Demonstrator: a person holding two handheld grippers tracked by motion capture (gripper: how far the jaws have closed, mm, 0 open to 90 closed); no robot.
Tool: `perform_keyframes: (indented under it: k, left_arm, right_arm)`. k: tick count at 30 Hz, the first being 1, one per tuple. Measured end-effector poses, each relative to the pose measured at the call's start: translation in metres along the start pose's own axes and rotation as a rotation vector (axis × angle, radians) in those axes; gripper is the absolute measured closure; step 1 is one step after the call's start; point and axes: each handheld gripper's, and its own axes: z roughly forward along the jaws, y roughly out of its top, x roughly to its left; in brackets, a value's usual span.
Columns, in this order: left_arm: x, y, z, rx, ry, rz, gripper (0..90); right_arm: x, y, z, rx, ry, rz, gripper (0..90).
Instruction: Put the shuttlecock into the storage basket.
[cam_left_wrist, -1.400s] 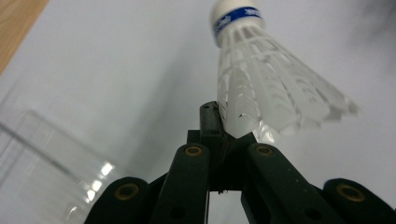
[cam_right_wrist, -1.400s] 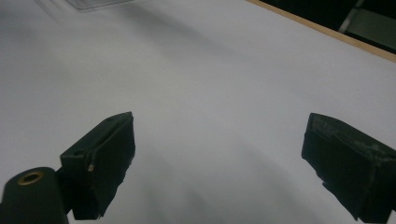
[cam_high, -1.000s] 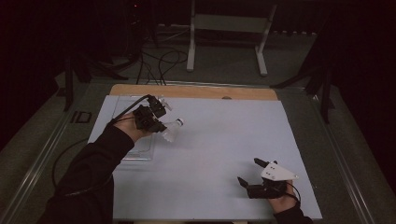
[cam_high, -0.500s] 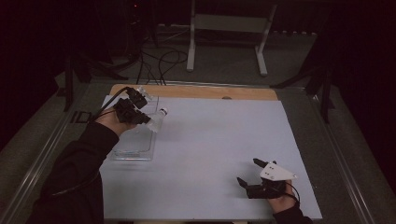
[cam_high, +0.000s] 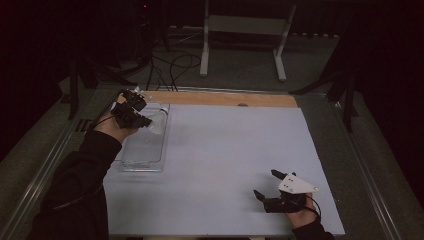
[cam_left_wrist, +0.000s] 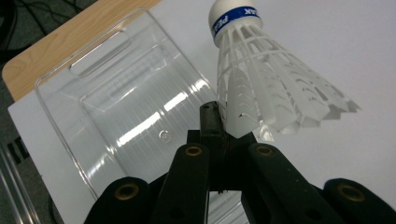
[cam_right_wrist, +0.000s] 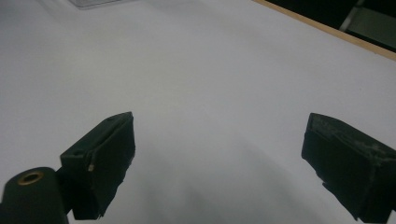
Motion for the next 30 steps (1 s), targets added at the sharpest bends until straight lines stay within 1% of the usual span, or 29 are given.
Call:
perform_keyframes:
  k: [4,6,7,8,9,10,12,14,18,19,20,24,25,30]
  left_arm:
    - [0.004,-0.002,-0.001,-0.014,0.011,-0.024,90.0]
    - [0.004,-0.002,-0.001,-0.017,0.013,-0.027,90.0]
    - [0.005,-0.002,-0.001,-0.023,0.022,-0.039,90.0]
    - [0.005,-0.002,-0.001,-0.023,0.022,-0.039,90.0]
    - [0.006,-0.003,0.000,-0.024,0.021,-0.065,90.0]
    - [0.006,-0.003,0.000,-0.024,0.021,-0.065,90.0]
    - [0.008,-0.004,0.004,-0.016,0.029,-0.086,90.0]
    - [0.009,-0.005,0.007,-0.018,0.026,-0.096,90.0]
    - [0.009,-0.006,0.011,-0.018,0.021,-0.103,90.0]
    - [0.009,-0.007,0.015,-0.012,0.027,-0.098,90.0]
    - [0.010,-0.007,0.016,-0.013,0.025,-0.104,90.0]
    - [0.012,-0.009,0.022,-0.010,0.024,-0.111,90.0]
    - [0.012,-0.010,0.023,-0.008,0.027,-0.106,90.0]
    - [0.015,-0.013,0.036,-0.004,0.011,-0.121,90.0]
  right_arm:
    - [0.000,0.000,0.000,-0.001,0.002,-0.001,9.8]
    - [0.000,0.000,0.000,-0.001,0.001,-0.002,9.8]
    - [0.000,0.000,0.000,-0.001,0.001,-0.002,9.8]
    - [0.000,0.000,0.000,0.000,0.001,-0.003,9.8]
    - [0.000,0.000,0.000,-0.001,0.000,-0.003,9.8]
    - [0.000,0.000,0.000,0.000,0.000,-0.001,9.8]
    - [0.000,0.000,0.000,0.000,0.001,-0.003,9.8]
    - [0.000,0.000,0.000,0.000,0.002,-0.004,9.8]
    - [0.000,0.000,0.000,-0.002,0.001,0.000,9.8]
    - [0.000,0.000,0.000,0.001,0.001,-0.003,9.8]
    - [0.000,0.000,0.000,0.001,0.002,-0.003,9.8]
    - [0.000,0.000,0.000,0.000,0.002,-0.003,9.8]
    - [0.000,0.000,0.000,-0.001,0.002,-0.004,9.8]
    - [0.000,0.000,0.000,-0.001,0.004,-0.003,9.8]
